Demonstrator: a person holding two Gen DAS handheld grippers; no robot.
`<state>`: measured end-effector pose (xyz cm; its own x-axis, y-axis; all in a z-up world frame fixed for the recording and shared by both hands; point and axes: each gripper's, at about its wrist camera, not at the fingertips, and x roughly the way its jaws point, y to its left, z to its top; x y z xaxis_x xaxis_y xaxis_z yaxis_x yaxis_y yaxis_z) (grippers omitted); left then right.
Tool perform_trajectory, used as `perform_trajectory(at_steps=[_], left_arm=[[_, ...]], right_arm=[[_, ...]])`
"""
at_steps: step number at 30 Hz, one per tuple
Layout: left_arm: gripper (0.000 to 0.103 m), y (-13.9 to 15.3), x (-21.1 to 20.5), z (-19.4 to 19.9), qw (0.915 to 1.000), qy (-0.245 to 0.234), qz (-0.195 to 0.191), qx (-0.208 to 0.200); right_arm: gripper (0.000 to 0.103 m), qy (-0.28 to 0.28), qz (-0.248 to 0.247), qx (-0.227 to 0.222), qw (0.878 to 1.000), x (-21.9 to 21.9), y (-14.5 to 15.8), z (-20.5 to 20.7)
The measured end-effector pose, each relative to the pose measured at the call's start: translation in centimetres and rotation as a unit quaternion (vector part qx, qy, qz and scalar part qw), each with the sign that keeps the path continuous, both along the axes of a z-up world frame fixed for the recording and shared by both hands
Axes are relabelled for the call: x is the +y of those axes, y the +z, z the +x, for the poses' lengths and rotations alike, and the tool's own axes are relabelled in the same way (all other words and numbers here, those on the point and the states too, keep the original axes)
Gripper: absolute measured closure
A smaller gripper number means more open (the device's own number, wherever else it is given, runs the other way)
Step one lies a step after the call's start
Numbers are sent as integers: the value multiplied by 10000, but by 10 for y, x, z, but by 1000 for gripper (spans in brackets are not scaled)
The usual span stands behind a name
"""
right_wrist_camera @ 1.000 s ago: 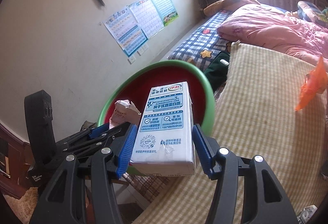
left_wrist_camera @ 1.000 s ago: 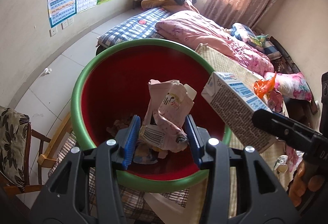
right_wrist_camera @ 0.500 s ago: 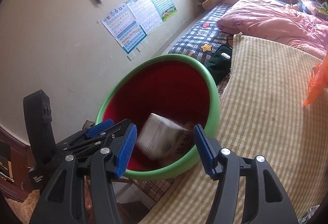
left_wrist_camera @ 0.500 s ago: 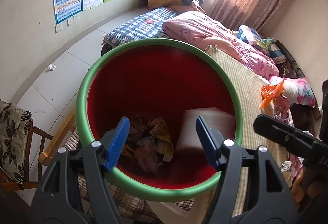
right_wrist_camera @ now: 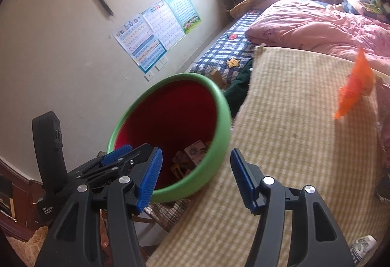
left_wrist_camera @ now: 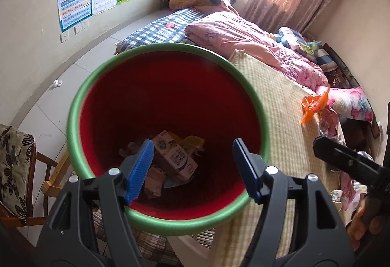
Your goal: Collect trash
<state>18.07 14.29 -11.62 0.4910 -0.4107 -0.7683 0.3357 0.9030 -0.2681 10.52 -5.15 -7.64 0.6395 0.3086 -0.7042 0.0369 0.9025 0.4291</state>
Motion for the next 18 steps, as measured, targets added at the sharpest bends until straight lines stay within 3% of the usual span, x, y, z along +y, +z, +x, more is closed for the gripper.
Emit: perform_trajectory(at_steps=[9, 18], left_arm=[[38, 1, -49, -29, 9995, -319, 45, 4], [38, -3, -92, -73, 9990, -431, 50, 108]], right_arm=[[42, -470, -291, -85, 9984, -52, 2, -52], [42, -781, -615, 196, 9949, -121, -12, -110]])
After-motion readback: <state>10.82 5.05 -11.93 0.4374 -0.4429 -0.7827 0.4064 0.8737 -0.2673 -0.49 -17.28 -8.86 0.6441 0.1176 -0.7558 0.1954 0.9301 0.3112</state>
